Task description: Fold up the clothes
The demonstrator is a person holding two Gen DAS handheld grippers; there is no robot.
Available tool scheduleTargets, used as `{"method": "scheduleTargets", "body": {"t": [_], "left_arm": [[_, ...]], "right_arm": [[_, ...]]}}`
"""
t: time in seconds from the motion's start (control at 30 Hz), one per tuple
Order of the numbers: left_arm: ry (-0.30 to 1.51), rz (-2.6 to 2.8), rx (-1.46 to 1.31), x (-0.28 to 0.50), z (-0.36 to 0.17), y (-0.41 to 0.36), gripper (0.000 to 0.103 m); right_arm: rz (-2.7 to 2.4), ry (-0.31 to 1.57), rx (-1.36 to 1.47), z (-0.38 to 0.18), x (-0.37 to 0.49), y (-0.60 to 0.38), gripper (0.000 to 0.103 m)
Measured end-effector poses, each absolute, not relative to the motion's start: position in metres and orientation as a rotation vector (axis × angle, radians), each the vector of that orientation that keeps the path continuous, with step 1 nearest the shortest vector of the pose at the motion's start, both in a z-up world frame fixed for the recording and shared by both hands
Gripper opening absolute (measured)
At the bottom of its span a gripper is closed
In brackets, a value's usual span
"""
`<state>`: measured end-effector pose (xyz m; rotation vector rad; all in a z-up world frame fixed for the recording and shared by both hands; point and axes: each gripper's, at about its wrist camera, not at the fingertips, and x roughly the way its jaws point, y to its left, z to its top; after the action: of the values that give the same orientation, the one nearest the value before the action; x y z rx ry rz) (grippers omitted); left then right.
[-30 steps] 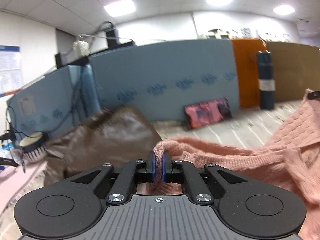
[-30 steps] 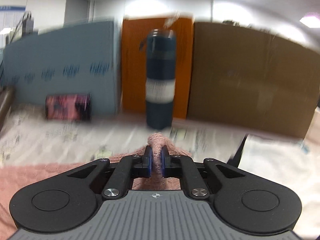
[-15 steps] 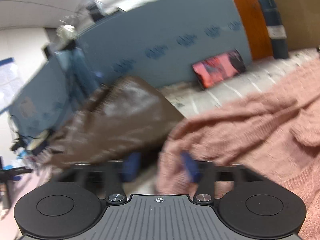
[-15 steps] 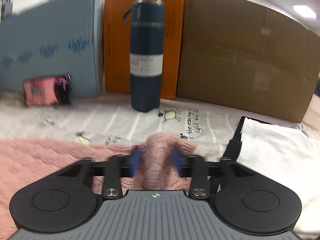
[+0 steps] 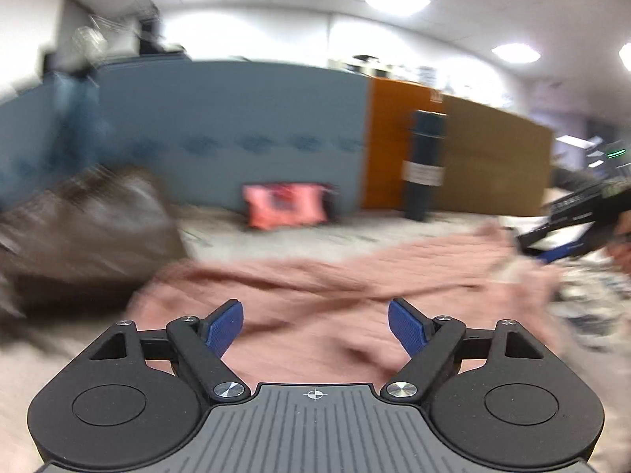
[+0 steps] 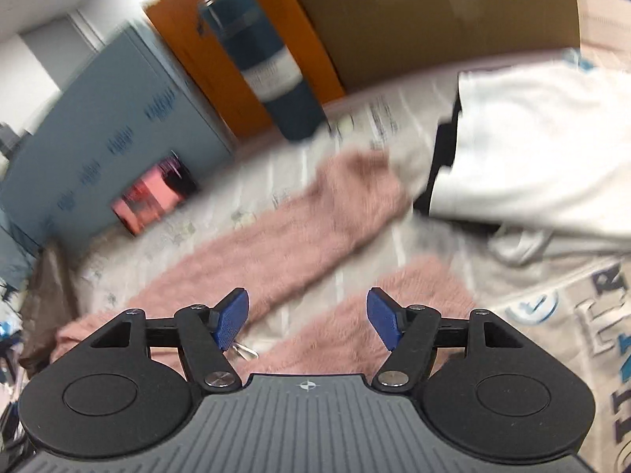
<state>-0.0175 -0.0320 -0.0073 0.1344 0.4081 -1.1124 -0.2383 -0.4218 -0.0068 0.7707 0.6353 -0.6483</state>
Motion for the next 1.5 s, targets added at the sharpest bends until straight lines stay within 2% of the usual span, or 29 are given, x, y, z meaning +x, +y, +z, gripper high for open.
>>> {"method": "scheduleTargets", "body": {"t": [0.1, 0.17, 0.2, 0.23, 0.27, 0.3, 0.53, 0.7, 0.77, 0.87, 0.9, 0.93, 0.97, 1.1, 1.17, 1.23, 1.33, 1.47, 1.5], "left_arm": [[0.473, -1.189, 0.093, -0.029, -0.019, -0.037, 0.087], [0.518, -1.224, 0.069, -0.032, -0.026, -0.039, 0.087], [0.527, -1.235, 0.077, -0.035, -0.029, -0.041, 0.087], [0.537, -1.246, 0.085, -0.038, -0.032, -0.043, 0.087], [0.54, -1.243, 0.099, -0.041, -0.034, -0.044, 0.087], [0.542, -1.241, 0.113, -0.044, -0.035, -0.046, 0.087], [0.553, -1.233, 0.15, -0.049, -0.039, -0.049, 0.087], [0.547, -1.226, 0.188, -0.053, -0.04, -0.051, 0.087], [0.54, -1.225, 0.212, -0.055, -0.039, -0.052, 0.088], [0.535, -1.231, 0.232, -0.057, -0.039, -0.054, 0.089], [0.535, -1.232, 0.233, -0.057, -0.039, -0.054, 0.089], [0.537, -1.234, 0.226, -0.056, -0.038, -0.053, 0.089], [0.538, -1.234, 0.218, -0.055, -0.038, -0.052, 0.089], [0.546, -1.233, 0.185, -0.053, -0.037, -0.05, 0.089], [0.551, -1.225, 0.173, -0.052, -0.037, -0.05, 0.089], [0.56, -1.219, 0.147, -0.05, -0.036, -0.049, 0.089], [0.59, -1.218, 0.104, -0.042, -0.033, -0.051, 0.089], [0.607, -1.286, 0.097, -0.039, -0.028, -0.063, 0.089], [0.611, -1.303, 0.095, -0.038, -0.027, -0.066, 0.089]], "right_arm": [[-0.695, 0.703, 0.703, -0.019, -0.224, -0.413, 0.06], [-0.724, 0.726, 0.627, -0.021, -0.218, -0.402, 0.051], [-0.741, 0.731, 0.58, -0.021, -0.217, -0.396, 0.033], [-0.747, 0.73, 0.542, -0.023, -0.218, -0.392, 0.021], [-0.733, 0.715, 0.529, -0.024, -0.221, -0.39, 0.017], [-0.712, 0.694, 0.532, -0.026, -0.227, -0.389, 0.009], [-0.658, 0.225, 0.464, 0.011, -0.291, -0.363, 0.007], [-0.741, 0.146, 0.518, -0.003, -0.334, -0.346, 0.007], [-0.792, 0.205, 0.613, -0.024, -0.346, -0.351, 0.008], [-0.866, 0.244, 0.774, -0.048, -0.366, -0.361, 0.019], [-0.866, 0.224, 0.826, -0.051, -0.373, -0.364, 0.037], [-0.838, 0.181, 0.875, -0.053, -0.38, -0.367, 0.064], [-0.795, 0.13, 0.919, -0.054, -0.386, -0.369, 0.072], [-0.74, 0.092, 0.973, -0.054, -0.378, -0.384, 0.073], [-0.799, 0.148, 0.958, -0.055, -0.363, -0.393, 0.061], [-0.819, 0.197, 0.945, -0.06, -0.354, -0.4, 0.005], [-0.874, 0.176, 0.827, -0.057, -0.353, -0.391, 0.005], [-0.935, 0.254, 0.733, -0.05, -0.35, -0.391, 0.006], [-0.957, 0.27, 0.741, -0.051, -0.351, -0.393, 0.011]]}}
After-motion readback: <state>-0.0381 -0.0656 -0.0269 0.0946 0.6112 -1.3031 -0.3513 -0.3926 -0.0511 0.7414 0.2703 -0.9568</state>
